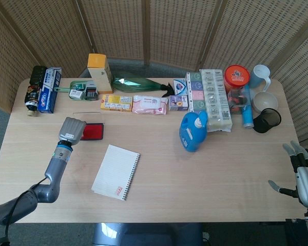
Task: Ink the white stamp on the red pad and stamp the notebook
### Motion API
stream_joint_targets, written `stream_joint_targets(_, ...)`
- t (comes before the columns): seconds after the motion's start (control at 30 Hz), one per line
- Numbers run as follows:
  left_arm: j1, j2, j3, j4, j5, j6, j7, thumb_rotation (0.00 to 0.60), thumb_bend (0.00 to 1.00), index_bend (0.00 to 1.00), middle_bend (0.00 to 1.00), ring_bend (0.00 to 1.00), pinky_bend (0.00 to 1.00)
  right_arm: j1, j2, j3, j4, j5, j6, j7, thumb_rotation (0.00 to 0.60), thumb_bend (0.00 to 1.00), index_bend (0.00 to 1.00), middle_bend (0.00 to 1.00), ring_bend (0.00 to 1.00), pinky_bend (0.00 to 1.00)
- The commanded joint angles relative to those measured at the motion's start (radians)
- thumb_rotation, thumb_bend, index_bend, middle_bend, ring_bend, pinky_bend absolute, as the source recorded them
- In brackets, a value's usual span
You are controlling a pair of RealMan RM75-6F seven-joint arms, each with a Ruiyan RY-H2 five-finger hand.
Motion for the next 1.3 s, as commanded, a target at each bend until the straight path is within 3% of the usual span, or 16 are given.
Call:
stream_joint_targets(0.03, -0.003, -0.008, 0.001, 0.014, -0.006, -0.006, -0.001, 0.600, 0.37, 0.66, 1.00, 1.00, 1.00, 0.001, -0.001, 0.000, 0.001, 0.001, -0.001, -0.001, 0.522, 0.00, 0.02, 0.00, 0.00, 0.00)
stream_joint_targets(0.5, -0.010, -0.050, 0.009, 0.077, -0.011, -0.022, -0.016, 0.600, 0.37, 0.67, 1.00, 1.00, 1.00, 0.002, -0.002, 0.001, 0.005, 0.003, -0.003, 0.004, 0.522, 0.00, 0.02, 0.00, 0.00, 0.00)
stream_joint_targets(0.77, -0.007, -0.035, 0.004, 0.053, -0.011, -0.004, -0.009, 0.600, 0.37, 0.67, 1.00, 1.00, 1.00, 0.001, 0.001, 0.000, 0.003, 0.000, 0.000, 0.010, 0.522, 0.00, 0.02, 0.00, 0.00, 0.00)
stream_joint_targets(0.93, -0.001, 0.021, 0.000, -0.039, 0.008, 0.048, 0.011, 0.600, 0.37, 0.67, 1.00, 1.00, 1.00, -0.001, 0.002, -0.001, -0.001, -0.005, 0.004, 0.013, 0.522, 0.00, 0.02, 0.00, 0.00, 0.00)
stream_joint_targets(1.3, 0.024, 0.199, 0.035, -0.413, 0.120, 0.167, 0.055, 0.600, 0.37, 0.67, 1.00, 1.00, 1.00, -0.005, 0.009, -0.008, -0.011, -0.027, 0.012, 0.026, 0.521, 0.00, 0.02, 0.00, 0.00, 0.00)
